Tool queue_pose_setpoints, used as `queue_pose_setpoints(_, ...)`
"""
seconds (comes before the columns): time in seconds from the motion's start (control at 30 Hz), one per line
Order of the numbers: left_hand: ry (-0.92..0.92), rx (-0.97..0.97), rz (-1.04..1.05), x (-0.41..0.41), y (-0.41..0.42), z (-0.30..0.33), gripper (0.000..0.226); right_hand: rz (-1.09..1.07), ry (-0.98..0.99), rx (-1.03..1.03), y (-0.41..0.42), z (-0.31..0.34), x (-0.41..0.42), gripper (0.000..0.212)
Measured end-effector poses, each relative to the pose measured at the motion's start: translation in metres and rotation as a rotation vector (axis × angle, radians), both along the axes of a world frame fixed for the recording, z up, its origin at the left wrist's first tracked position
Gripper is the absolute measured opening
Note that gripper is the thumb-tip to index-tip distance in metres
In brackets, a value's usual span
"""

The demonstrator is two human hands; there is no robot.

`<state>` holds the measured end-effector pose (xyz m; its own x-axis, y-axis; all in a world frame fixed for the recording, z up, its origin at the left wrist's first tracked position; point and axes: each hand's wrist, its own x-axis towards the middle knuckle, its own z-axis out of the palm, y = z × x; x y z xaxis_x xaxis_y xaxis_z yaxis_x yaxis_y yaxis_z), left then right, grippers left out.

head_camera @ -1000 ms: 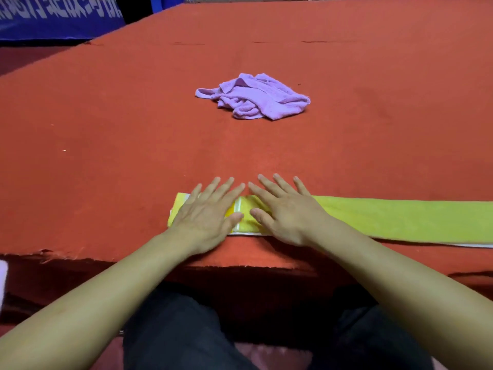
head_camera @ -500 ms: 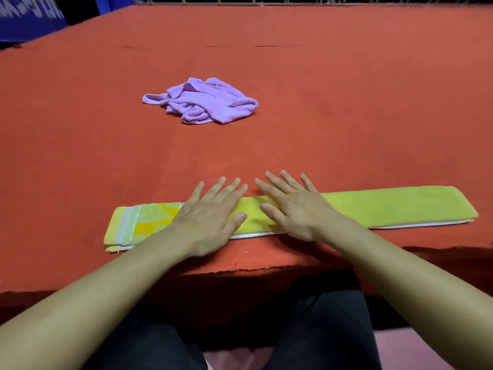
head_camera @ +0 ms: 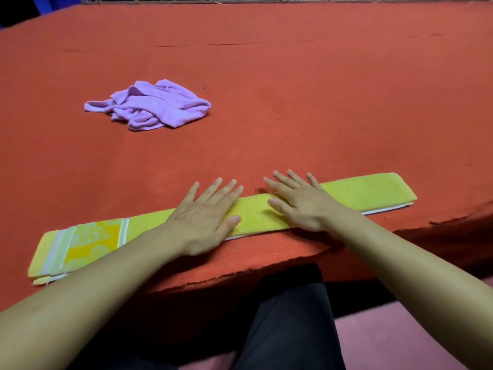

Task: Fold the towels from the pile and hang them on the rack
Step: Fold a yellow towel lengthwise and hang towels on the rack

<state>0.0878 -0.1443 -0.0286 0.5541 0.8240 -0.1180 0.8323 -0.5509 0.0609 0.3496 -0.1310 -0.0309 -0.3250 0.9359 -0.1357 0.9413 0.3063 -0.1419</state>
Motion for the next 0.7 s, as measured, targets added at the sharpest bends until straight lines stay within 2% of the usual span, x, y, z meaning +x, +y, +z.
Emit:
queue_pose_setpoints(0.13, -0.076, -0.027, -0.13, 0.054, 0.006, 0.004, 0.067, -0.113, -0.003, -0.004, 0.009, 0.007, 0.046, 0.064)
queue_pose_setpoints(0.3, 0.068, -0.072, -0.173, 0.074, 0.008, -0.018, 0.074, -0.219, -0.096, -0.018, 0.006, -0.004, 0.104, 0.062)
queue_pose_setpoints(0.53, 0.046, -0.077, -0.167, 0.107, 0.021, 0.002, 0.078, -0.239, 0.077, 0.028, 0.011, -0.007, 0.135, 0.061)
queue_pose_setpoints(0.63, 0.01, -0.079, -0.216, 0.145, 0.028, 0.007, 0.069, -0.336, 0.031, 0.008, 0.013, -0.008, 0.165, 0.061)
queue_pose_setpoints(0.7, 0.0, -0.081, -0.248, 0.167, 0.028, 0.003, 0.065, -0.317, 0.003, -0.028, 0.011, -0.013, 0.175, 0.061)
